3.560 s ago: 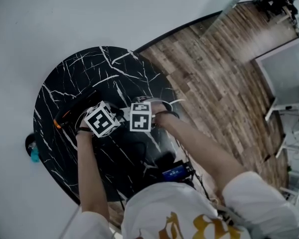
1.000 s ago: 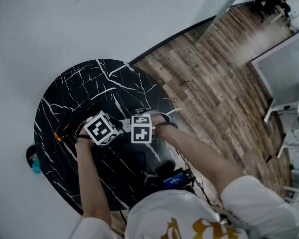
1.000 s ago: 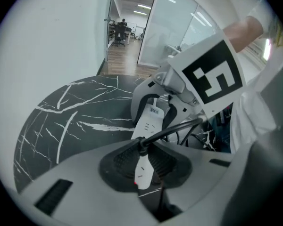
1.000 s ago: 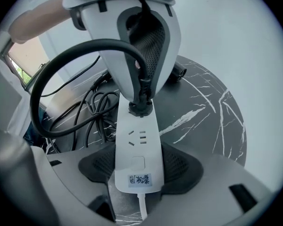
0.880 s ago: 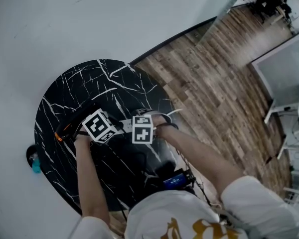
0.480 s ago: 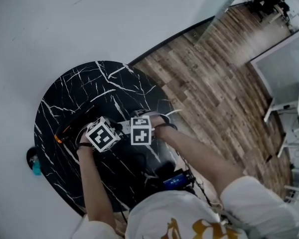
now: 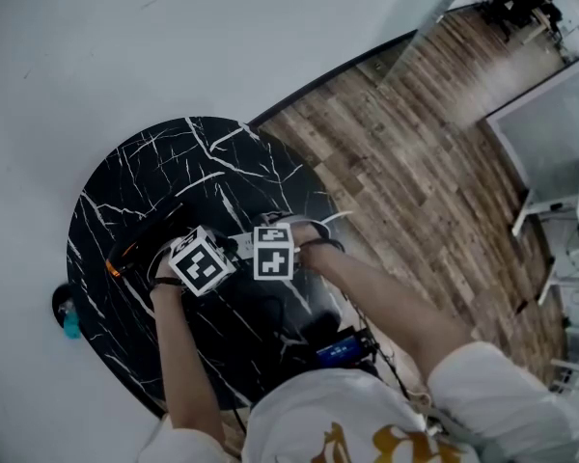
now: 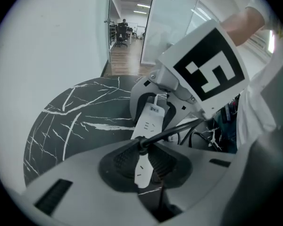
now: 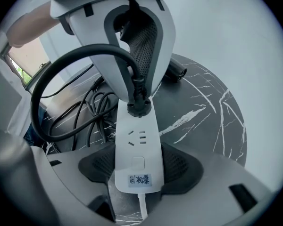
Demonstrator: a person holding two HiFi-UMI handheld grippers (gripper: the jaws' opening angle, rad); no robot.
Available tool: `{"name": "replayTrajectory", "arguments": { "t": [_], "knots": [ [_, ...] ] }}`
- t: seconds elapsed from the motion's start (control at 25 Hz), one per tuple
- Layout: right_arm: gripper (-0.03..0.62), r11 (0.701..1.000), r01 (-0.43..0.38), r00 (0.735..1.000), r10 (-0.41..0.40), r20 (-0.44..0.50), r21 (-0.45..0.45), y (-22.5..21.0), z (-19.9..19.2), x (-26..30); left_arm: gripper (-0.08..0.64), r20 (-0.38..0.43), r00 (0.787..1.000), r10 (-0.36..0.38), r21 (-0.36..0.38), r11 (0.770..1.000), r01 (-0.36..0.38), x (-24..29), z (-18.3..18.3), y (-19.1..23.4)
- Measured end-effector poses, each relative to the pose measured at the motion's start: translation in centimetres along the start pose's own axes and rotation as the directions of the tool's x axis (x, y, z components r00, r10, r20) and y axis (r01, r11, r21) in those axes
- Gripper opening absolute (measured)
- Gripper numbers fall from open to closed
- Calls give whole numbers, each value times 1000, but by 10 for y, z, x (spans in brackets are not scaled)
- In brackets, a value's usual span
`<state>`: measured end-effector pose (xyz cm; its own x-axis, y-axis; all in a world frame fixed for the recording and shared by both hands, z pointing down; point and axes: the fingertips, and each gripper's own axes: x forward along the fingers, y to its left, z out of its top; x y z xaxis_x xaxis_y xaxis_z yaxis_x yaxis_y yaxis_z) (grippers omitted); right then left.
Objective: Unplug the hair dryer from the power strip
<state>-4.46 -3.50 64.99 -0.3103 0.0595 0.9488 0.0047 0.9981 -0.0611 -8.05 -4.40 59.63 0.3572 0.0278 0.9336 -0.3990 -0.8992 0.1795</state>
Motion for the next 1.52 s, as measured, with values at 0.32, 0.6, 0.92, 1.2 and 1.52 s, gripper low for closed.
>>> {"name": "replayTrajectory", "arguments": {
  "t": [0.32, 0.6, 0.92, 1.2, 1.52],
  "knots": [
    [270, 1000, 4, 1000, -4, -12, 6, 1, -2, 0, 57, 46, 995, -93, -60, 994, 96, -3, 4, 9],
    [270, 1000, 4, 1000, -4, -5, 15, -1, -2, 0, 57, 36, 998, -42, -38, 998, 44, -4, 2, 6],
    [270, 1000, 3, 1000, -3, -30, 5, 1, -1, 2, 54, 2, 1000, 20, -21, 1000, -20, 0, -5, 0],
    [270, 1000, 0, 999, 0, -34, -10, 1, -1, 2, 54, 1, 999, 49, -40, 998, -49, -4, -6, 2],
    [270, 1000, 5, 1000, -4, -24, 19, 0, 0, 1, 58, 30, 988, -152, -81, 985, 154, -7, 4, 9]
  ]
}}
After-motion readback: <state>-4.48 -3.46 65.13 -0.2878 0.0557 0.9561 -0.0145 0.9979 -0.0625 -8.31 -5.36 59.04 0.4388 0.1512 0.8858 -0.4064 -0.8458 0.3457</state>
